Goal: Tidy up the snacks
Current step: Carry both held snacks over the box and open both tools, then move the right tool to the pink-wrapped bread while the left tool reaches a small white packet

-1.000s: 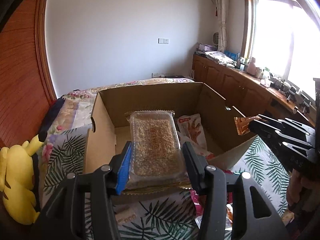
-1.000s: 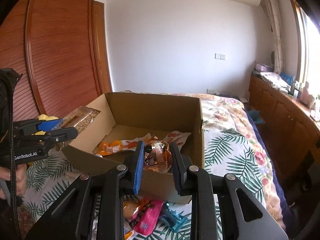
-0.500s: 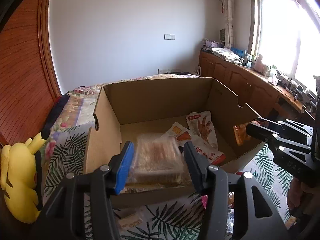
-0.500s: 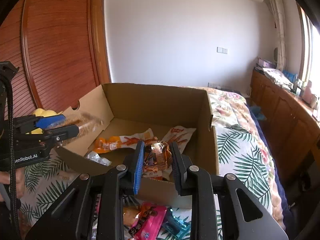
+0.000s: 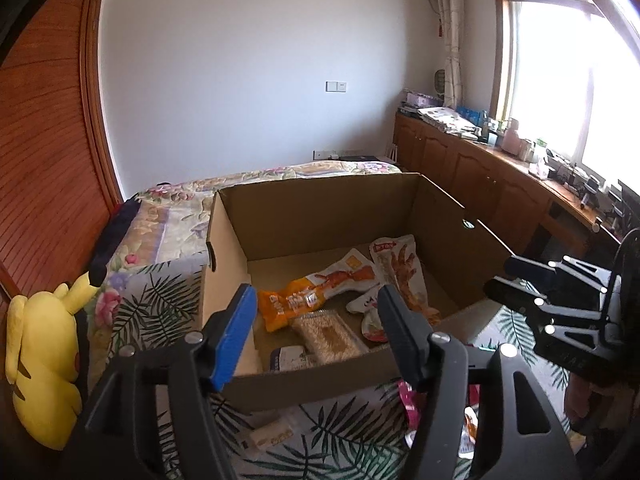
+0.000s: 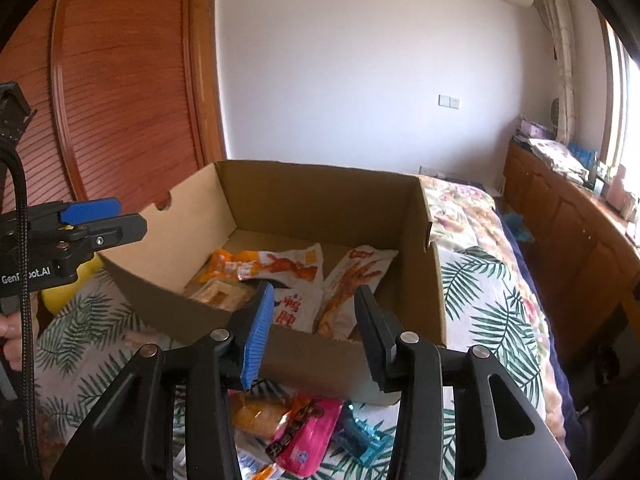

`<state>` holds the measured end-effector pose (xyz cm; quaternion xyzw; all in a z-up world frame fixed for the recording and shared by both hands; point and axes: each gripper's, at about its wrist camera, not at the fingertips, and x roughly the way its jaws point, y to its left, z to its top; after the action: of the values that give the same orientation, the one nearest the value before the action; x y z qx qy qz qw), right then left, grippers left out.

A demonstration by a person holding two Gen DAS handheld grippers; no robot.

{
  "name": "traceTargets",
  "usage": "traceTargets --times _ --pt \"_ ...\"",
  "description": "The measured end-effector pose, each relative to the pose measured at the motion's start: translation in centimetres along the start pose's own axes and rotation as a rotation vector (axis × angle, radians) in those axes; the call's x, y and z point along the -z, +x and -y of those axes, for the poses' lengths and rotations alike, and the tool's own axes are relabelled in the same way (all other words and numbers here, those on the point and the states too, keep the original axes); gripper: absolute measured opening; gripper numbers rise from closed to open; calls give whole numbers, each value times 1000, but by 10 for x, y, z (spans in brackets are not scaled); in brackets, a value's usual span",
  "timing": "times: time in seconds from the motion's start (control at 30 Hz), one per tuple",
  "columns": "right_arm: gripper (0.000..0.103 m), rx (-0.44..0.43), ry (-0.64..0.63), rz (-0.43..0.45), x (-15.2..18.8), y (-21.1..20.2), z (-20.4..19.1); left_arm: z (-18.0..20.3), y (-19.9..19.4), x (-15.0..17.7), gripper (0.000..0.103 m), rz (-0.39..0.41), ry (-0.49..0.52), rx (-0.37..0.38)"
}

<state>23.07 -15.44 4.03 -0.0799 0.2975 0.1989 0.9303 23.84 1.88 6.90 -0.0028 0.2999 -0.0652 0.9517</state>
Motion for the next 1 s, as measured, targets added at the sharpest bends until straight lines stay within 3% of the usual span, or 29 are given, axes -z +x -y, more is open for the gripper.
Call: traceTargets --times 0.4,0.63,0.83,1.0 --pt "43 -93 -56 -1 24 -28 -27 2 -29 37 64 -15 63 38" --pt "50 -102 -101 -66 39 -8 -38 5 -32 69 64 -34 60 63" --pt "50 -113 -111 -115 54 11 -40 8 -18 94 64 -72 96 45" --pt "50 -130 -125 -174 61 33 -45 -1 -12 105 64 -95 66 46"
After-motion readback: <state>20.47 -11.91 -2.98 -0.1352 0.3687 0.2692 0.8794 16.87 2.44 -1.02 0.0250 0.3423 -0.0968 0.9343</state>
